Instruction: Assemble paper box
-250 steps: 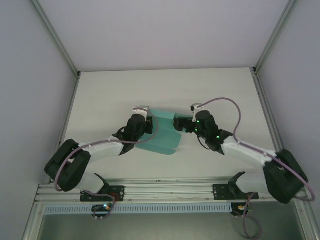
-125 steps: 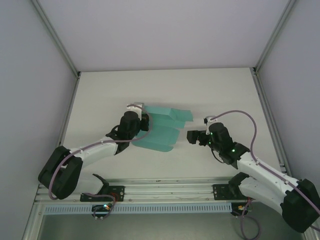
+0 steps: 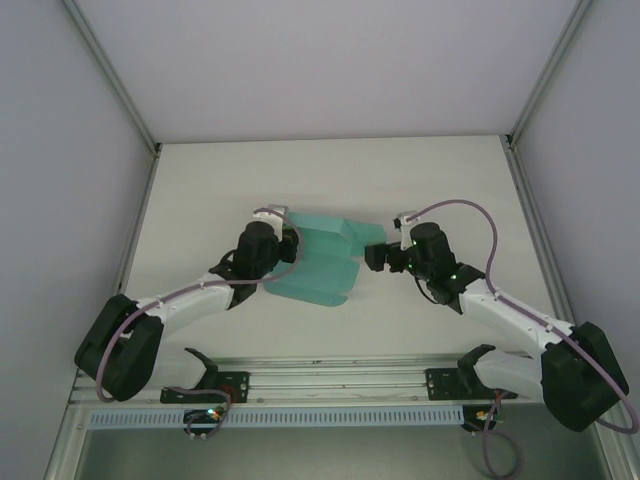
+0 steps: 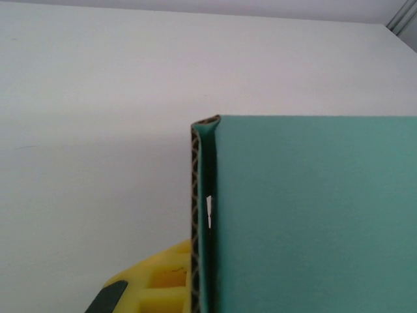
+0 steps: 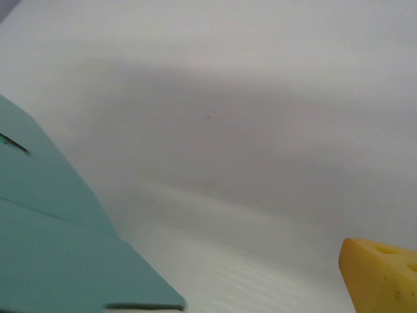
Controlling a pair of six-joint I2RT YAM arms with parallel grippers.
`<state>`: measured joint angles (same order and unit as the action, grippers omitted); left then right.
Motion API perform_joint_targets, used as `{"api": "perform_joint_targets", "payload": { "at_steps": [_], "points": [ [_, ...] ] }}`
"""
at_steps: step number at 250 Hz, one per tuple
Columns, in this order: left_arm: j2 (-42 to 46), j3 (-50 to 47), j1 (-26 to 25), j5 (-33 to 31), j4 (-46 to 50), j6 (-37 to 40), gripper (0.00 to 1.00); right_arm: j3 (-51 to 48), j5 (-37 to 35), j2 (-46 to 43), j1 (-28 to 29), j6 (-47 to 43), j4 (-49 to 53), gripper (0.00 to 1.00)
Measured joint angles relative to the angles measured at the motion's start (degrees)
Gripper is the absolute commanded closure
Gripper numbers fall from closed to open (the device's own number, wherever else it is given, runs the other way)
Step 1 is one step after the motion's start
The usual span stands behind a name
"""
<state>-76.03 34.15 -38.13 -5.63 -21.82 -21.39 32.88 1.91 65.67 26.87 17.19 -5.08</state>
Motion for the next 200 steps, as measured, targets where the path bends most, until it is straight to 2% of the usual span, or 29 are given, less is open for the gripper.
{"api": "perform_joint_targets", "payload": {
  "at_steps": [41,78,112,158,183,200],
  "points": [
    [-0.3,0.0,-0.2,2.0,-0.3,-0.6,1.00,1.9,6.3,4.8,0.3,-0.1,-7.3,0.00],
    [-0.6,0.0,-0.1,2.2,-0.4,-2.3,1.00,3.0,6.8,9.2,1.5,-0.1,-11.1,0.00],
    [-1.4,0.0,0.2,0.7,0.3,-3.5,1.00,4.3,1.3,12.6,4.9,-0.1,-12.7,0.00],
    [-1.5,0.0,0.2,-0.7,1.1,-4.7,1.00,4.3,-7.0,12.5,7.1,1.0,-13.4,0.00],
    [-1.5,0.1,-0.2,-1.7,2.2,-4.8,1.00,3.0,-8.6,9.0,7.3,1.0,-12.2,0.00],
    [-1.5,0.1,-0.4,-2.5,3.5,-4.7,1.00,1.0,-8.9,3.6,7.4,1.0,-9.7,0.00]
  ]
}}
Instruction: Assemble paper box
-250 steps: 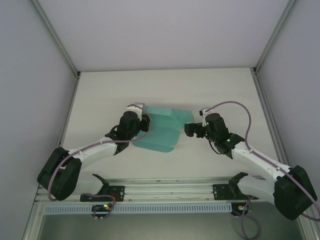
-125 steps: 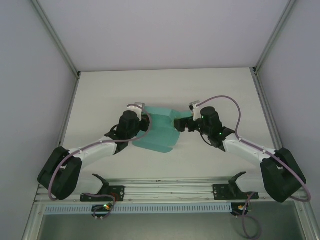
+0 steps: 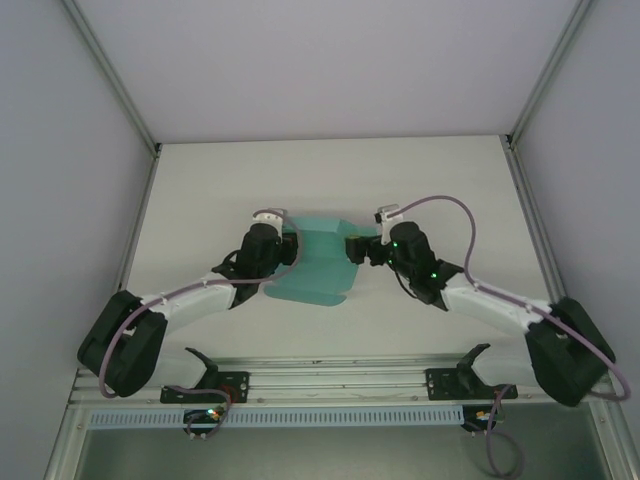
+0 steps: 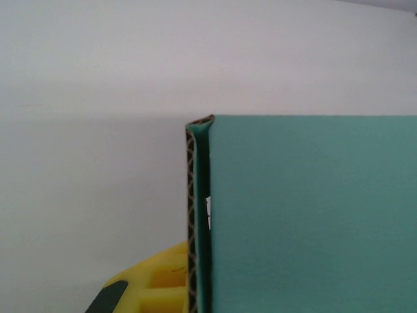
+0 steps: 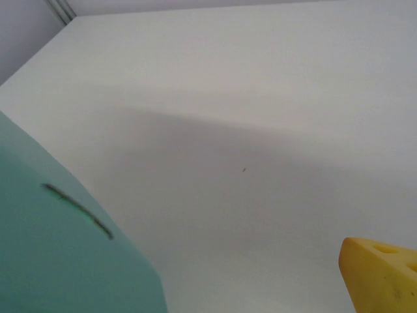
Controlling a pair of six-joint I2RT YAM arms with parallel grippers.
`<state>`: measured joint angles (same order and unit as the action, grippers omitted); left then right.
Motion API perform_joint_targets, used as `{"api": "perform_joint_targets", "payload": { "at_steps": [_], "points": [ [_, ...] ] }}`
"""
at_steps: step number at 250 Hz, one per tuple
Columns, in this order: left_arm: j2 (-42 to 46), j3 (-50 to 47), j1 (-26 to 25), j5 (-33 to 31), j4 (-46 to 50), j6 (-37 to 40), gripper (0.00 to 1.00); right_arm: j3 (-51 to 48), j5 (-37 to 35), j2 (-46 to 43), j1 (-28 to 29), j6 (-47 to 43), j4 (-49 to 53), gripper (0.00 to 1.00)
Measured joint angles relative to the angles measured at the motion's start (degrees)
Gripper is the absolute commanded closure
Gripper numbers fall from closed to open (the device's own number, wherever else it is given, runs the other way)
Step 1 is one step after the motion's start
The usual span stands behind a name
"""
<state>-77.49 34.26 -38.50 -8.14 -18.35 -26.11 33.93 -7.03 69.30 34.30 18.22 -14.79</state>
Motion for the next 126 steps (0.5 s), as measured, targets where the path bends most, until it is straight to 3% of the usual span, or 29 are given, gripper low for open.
{"api": "perform_joint_targets", "payload": {
  "at_steps": [75,100,126],
  "points": [
    [1.0,0.0,0.7,-2.2,2.7,3.1,1.00,-3.4,0.2,-28.8,-1.6,-0.7,16.7,0.00],
    [1.0,0.0,0.8,-1.9,2.6,4.1,1.00,-3.4,0.2,-32.2,-7.1,-0.4,20.7,0.01],
    [1.1,0.0,0.8,-1.0,2.5,4.8,1.00,-3.3,1.8,-29.4,-14.1,0.0,23.0,0.01]
  ]
}}
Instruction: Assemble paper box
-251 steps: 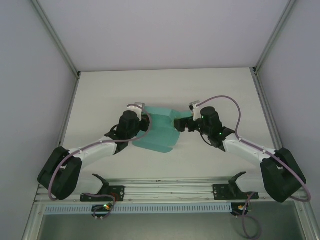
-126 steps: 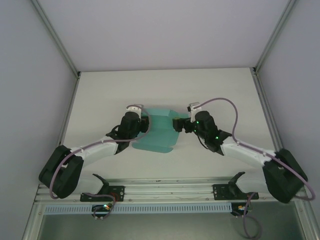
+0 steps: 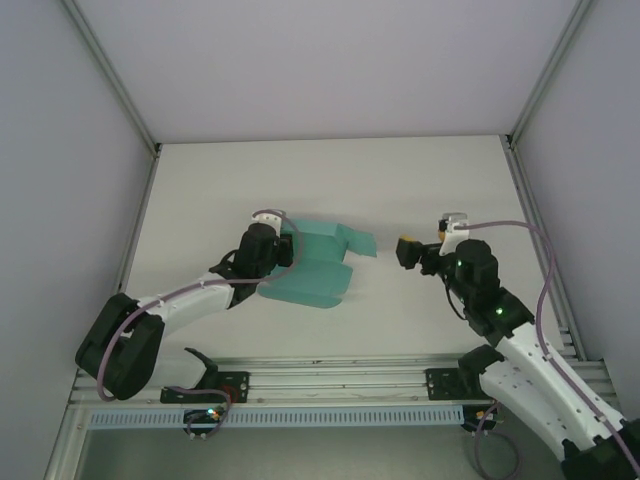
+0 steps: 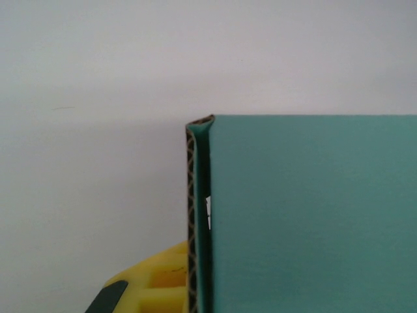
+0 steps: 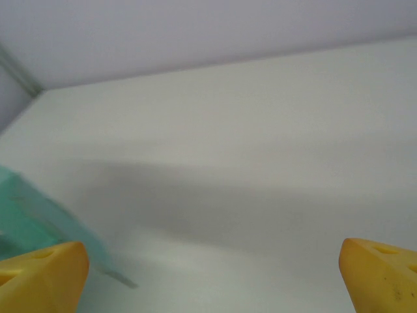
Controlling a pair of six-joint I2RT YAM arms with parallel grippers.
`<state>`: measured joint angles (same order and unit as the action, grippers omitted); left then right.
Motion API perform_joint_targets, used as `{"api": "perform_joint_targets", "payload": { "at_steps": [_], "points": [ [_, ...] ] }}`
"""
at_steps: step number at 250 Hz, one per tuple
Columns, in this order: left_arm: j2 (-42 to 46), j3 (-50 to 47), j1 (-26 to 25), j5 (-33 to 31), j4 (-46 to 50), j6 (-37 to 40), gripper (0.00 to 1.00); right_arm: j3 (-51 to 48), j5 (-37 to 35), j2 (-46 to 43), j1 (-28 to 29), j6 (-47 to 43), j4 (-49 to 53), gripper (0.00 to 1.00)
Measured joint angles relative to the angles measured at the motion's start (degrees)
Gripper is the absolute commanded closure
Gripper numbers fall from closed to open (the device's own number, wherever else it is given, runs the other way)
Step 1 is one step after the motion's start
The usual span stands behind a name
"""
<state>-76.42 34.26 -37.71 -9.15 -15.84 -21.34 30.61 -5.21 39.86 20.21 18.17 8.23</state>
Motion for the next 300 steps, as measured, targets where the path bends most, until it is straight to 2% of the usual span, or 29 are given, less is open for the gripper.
{"api": "perform_joint_targets", "payload": {
  "at_steps": [26,68,119,167,243,266,300],
  "points": [
    [0.0,0.0,0.0,0.4,0.0,0.4,1.00,0.5,3.7,7.9,-3.1,0.0,0.2,0.02],
    [0.0,0.0,0.0,0.4,-0.1,0.4,1.00,2.7,13.5,20.2,-2.6,-0.4,-1.8,0.04],
    [0.0,0.0,0.4,0.3,-0.5,0.4,1.00,5.8,22.1,27.0,2.9,-1.9,-7.0,0.05],
    [0.0,0.0,0.6,0.4,-0.6,0.3,1.00,9.4,26.1,33.5,7.8,-2.0,-12.3,0.05],
    [0.0,0.0,0.3,0.6,-0.7,0.0,1.00,15.6,24.3,45.9,12.3,-1.5,-18.3,0.09],
    [0.2,0.0,0.0,0.3,-0.6,-0.2,1.00,16.4,20.7,47.4,13.6,-1.5,-18.9,0.10],
    [0.8,0.0,-0.1,-1.0,-0.1,-1.2,1.00,16.3,11.7,47.0,15.8,-1.8,-18.8,0.19]
  ]
}}
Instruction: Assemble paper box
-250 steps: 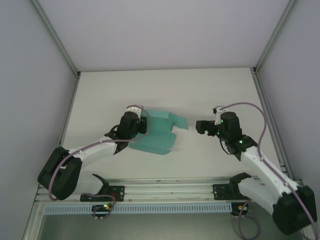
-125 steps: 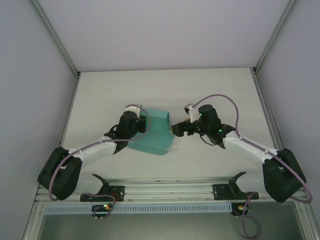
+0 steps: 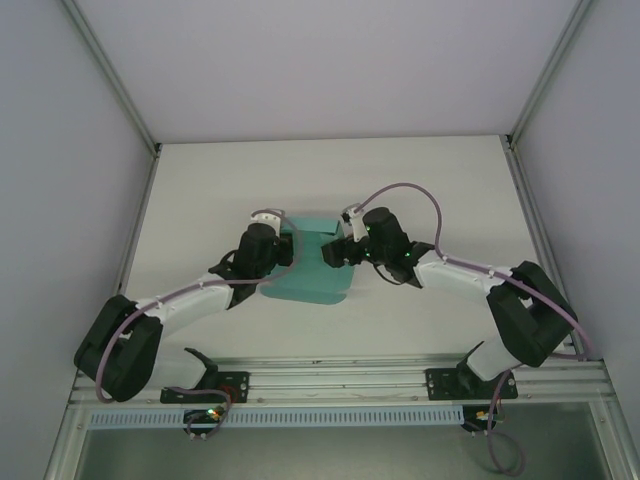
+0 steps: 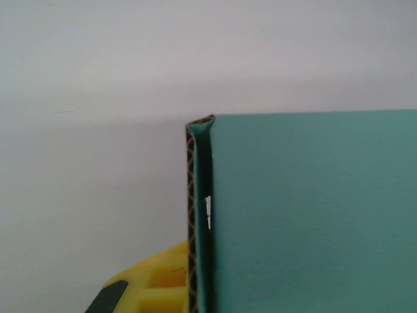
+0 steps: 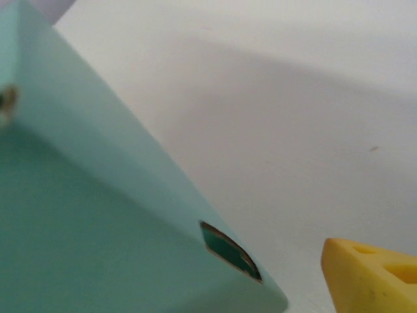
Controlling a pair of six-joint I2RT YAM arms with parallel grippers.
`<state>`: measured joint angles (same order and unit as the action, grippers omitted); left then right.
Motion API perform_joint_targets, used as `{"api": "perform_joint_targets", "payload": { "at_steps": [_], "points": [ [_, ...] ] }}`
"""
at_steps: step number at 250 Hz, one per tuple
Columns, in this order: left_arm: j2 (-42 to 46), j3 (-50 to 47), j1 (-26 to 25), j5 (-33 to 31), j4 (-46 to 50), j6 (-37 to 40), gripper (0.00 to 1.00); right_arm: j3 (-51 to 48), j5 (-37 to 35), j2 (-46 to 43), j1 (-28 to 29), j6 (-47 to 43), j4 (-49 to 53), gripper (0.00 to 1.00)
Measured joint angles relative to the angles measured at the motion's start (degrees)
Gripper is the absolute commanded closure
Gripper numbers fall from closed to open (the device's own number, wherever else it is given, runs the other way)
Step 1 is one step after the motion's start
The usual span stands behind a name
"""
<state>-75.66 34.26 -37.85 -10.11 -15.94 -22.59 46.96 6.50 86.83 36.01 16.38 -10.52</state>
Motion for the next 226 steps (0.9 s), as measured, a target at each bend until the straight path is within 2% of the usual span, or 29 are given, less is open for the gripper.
{"api": "perform_joint_targets", "payload": {
  "at_steps": [20,62,130,190,226],
  "points": [
    [0.2,0.0,0.0,-0.7,0.2,-0.6,1.00,0.0,-5.4,-0.9,1.2,-0.3,0.8,0.19],
    [-0.2,1.6,-1.2,-3.0,2.9,-1.7,1.00,0.3,-12.8,-1.7,3.4,-1.5,3.5,0.11],
    [-1.1,5.8,-1.5,-6.5,8.1,-4.8,1.00,-1.3,-8.1,-7.4,3.7,-4.0,4.4,0.02],
    [-1.2,6.0,-1.5,-6.4,10.2,-5.8,1.00,-4.5,-7.3,-17.4,3.6,-7.3,7.1,0.03],
    [-1.2,6.0,-1.5,-6.4,10.4,-5.8,1.00,-6.5,-7.0,-24.0,2.1,-8.7,8.7,0.09]
  ]
}}
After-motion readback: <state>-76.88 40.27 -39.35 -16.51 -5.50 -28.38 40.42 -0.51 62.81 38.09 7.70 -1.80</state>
